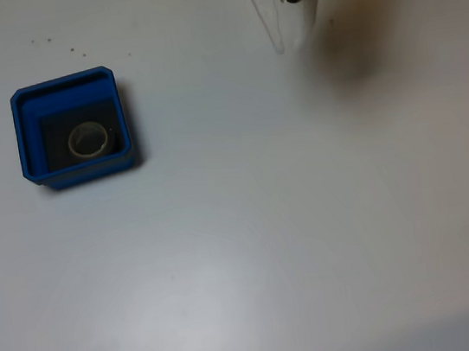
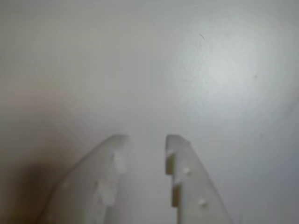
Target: Pick the black tape roll and drop it in the blue box
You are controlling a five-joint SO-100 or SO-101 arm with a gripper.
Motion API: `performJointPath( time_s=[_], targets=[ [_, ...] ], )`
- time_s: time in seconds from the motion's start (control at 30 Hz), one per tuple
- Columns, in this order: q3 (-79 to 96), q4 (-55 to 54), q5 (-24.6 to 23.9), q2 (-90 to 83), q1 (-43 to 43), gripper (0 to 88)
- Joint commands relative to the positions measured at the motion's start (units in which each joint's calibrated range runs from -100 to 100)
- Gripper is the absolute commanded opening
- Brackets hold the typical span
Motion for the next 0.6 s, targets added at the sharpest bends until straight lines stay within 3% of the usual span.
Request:
performJointPath(
  time_s=[0.0,0.57],
  targets=[
    [5.87,-0.93,0.19,-6.7,0.1,1.2],
    [40.28,-0.93,0.19,-40.06,0.2,1.2]
  ],
)
